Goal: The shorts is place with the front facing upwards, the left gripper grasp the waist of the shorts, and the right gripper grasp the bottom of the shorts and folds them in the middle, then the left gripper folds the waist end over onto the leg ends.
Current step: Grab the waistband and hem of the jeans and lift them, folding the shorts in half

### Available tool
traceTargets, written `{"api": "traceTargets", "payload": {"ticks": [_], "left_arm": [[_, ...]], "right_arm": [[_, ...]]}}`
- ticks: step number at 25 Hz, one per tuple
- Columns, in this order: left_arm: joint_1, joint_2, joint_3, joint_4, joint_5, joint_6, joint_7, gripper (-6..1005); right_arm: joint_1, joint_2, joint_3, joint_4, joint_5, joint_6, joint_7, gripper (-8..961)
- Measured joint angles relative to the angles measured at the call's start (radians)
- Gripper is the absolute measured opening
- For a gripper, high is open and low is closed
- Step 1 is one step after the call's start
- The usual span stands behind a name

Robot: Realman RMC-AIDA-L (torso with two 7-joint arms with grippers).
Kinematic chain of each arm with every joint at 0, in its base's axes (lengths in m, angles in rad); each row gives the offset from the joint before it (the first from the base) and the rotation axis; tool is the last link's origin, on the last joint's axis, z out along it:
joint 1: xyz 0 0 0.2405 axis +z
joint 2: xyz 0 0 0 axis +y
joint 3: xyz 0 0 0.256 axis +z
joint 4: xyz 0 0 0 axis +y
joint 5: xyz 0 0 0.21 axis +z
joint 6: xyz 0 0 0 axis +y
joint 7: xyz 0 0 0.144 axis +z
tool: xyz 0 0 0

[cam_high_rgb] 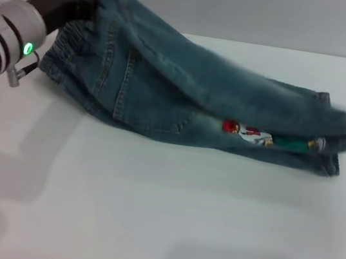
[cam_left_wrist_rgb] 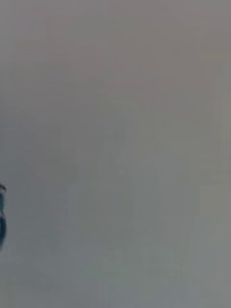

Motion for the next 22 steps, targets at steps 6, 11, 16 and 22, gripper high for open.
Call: {"api": "traceTargets", "payload": {"ticks": [6,11,16,22], "left_arm": [[-0.052,-0.001,-0.001,0.078,-0.001,0.005,0.0,302],[-0.053,-0.001,-0.004,0.079,-0.003,0.008,0.0,402],[-0.048,-0.001,-0.014,0.057,-0.001,0.012,0.0,614],[-0.037,-0.001,-0.008,0.026,0.0,-0.056,0.0,835]], "right_arm": [[0.034,0.001,-0.004,-0.042,0.004,-0.001,0.001,265],[0.028,0.001,-0.02,-0.04,0.001,-0.006,0.0,427],[0.004,0.001,-0.052,-0.033,0.003,-0.005,0.0,571],[-0.009,0.002,-0.083,-0.058,0.001,-0.045,0.0,805]]}}
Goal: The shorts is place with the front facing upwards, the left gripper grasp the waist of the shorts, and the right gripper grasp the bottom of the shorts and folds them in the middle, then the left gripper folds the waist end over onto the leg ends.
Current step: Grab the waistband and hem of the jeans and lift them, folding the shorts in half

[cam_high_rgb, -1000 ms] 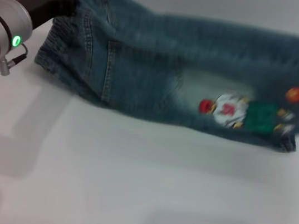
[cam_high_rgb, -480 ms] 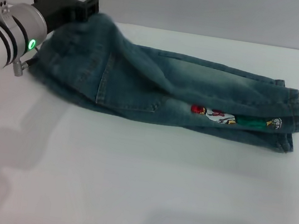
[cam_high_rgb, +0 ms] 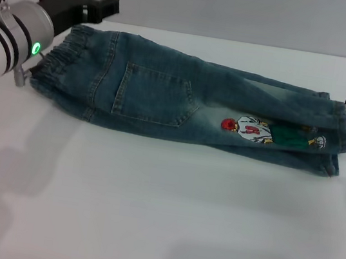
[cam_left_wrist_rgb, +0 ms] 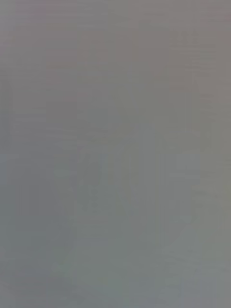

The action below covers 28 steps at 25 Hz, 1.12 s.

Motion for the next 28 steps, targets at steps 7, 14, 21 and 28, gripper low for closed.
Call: {"api": "traceTargets", "payload": {"ticks": [7,14,21,28], "left_arm": [[0.055,0.001,0.0,-0.057,0.002,-0.078,0.028,850],[0.132,0.003,-0.008,-0.166,0.004,-0.202,0.05,846],[0.133,0.003,-0.023,-0.181,0.005,-0.276,0.07,841],[0.09,0.002,-0.058,-0.12,0.005,-0.291,0.087,835]], "right_arm": [[0.018,0.003,-0.061,-0.153,0.007,-0.253,0.006,817],[0.052,0.007,-0.125,-0.283,0.085,-0.392,0.031,780],[0.083,0.005,-0.168,-0.387,0.116,-0.521,0.064,616],[0.115,0.003,-0.194,-0.426,0.116,-0.533,0.131,362]]}}
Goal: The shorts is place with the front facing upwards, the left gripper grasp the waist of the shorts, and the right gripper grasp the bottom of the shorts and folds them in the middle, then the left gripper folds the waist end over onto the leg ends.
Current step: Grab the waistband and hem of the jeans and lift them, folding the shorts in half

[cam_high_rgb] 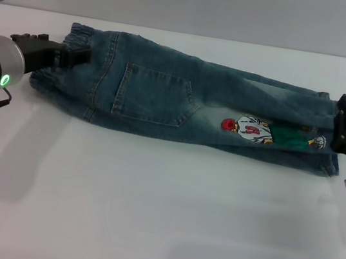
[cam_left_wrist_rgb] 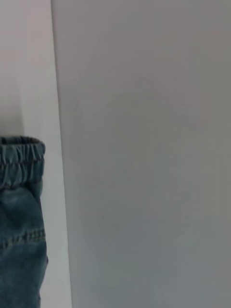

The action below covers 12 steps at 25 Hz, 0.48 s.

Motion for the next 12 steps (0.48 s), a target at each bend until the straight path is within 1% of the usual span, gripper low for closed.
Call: {"api": "traceTargets", "payload": {"ticks": [7,12], "left_arm": [[-0.039,0.001,-0.058,0.076,0.001,-0.005,0.005,830],[-0.055,0.001,-0.066,0.113,-0.006,-0.02,0.005,826]], "right_arm": [[0.008,-0.002,-0.028,-0.003,0.0,0.005,0.003,89],[0.007,-0.002,-0.029,-0.004,0.0,0.005,0.01,0]]}}
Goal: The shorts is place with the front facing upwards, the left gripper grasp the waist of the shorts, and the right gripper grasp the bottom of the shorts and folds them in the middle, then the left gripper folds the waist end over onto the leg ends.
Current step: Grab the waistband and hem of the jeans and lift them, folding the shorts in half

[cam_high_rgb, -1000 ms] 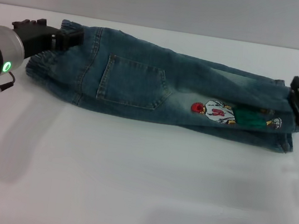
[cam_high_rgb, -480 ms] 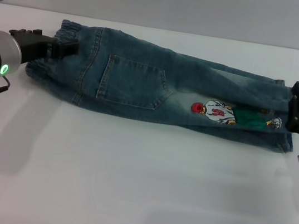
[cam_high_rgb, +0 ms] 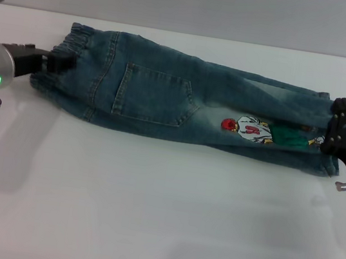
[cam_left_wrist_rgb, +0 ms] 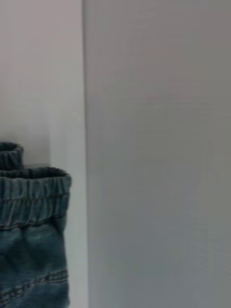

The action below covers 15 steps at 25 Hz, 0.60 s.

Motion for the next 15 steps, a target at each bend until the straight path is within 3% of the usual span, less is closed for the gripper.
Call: {"api": "traceTargets", "payload": {"ticks": [15], "left_arm": [[-0.017,-0.001,-0.002,0.042,-0.001,-0.012,0.0,814]], "right_arm": [[0.001,-0.003,0.003,-0.009,0.0,0.0,0.001,0]]}}
